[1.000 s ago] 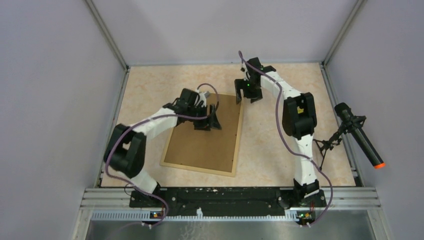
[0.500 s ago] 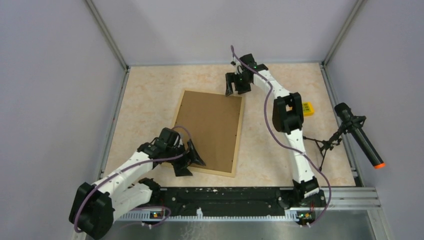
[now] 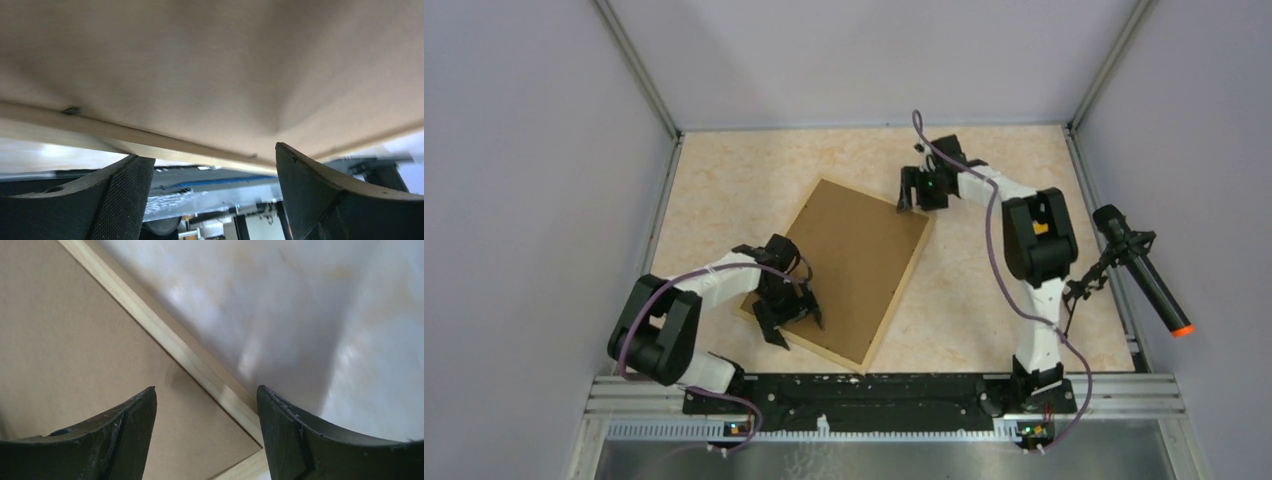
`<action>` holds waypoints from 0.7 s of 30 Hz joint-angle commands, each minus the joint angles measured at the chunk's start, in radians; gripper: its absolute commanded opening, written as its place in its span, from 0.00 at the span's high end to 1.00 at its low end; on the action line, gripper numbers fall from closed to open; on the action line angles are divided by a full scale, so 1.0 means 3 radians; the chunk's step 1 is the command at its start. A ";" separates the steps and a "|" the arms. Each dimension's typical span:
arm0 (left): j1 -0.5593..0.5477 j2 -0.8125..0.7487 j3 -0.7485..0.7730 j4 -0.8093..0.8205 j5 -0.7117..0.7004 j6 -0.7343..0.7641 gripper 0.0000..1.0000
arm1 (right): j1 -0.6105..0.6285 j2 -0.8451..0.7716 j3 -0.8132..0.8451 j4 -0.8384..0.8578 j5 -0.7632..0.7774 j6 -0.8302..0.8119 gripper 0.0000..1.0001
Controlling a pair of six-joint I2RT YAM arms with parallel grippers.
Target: Put the photo into the frame
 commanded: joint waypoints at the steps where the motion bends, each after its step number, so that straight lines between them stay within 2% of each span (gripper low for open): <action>1: 0.0369 0.0425 0.0601 0.0660 -0.0863 0.0692 0.07 | 0.0077 -0.0832 -0.1228 -0.0059 -0.0338 0.0506 0.29; 5: 0.0711 0.0897 0.1154 0.0666 -0.1023 0.1015 0.06 | 0.0255 -0.1538 -0.2182 0.0333 -0.0455 0.0845 0.30; 9: 0.1053 0.1483 0.1598 0.0849 -0.0968 0.1257 0.05 | 0.0794 -0.1982 -0.2851 0.0674 -0.0454 0.1244 0.29; 13: 0.1181 0.1970 0.2178 0.0568 -0.1155 0.1397 0.04 | 0.0893 -0.2332 -0.3088 0.0753 -0.0471 0.1509 0.29; 18: 0.1193 0.1490 0.1925 0.0498 -0.1761 0.1365 0.01 | 0.0787 -0.2631 -0.2619 -0.0294 0.0257 0.1038 0.25; 21: 0.1181 0.0994 0.1700 0.0432 -0.1942 0.1292 0.01 | 0.0406 -0.2675 -0.2543 -0.0489 0.0285 0.0887 0.27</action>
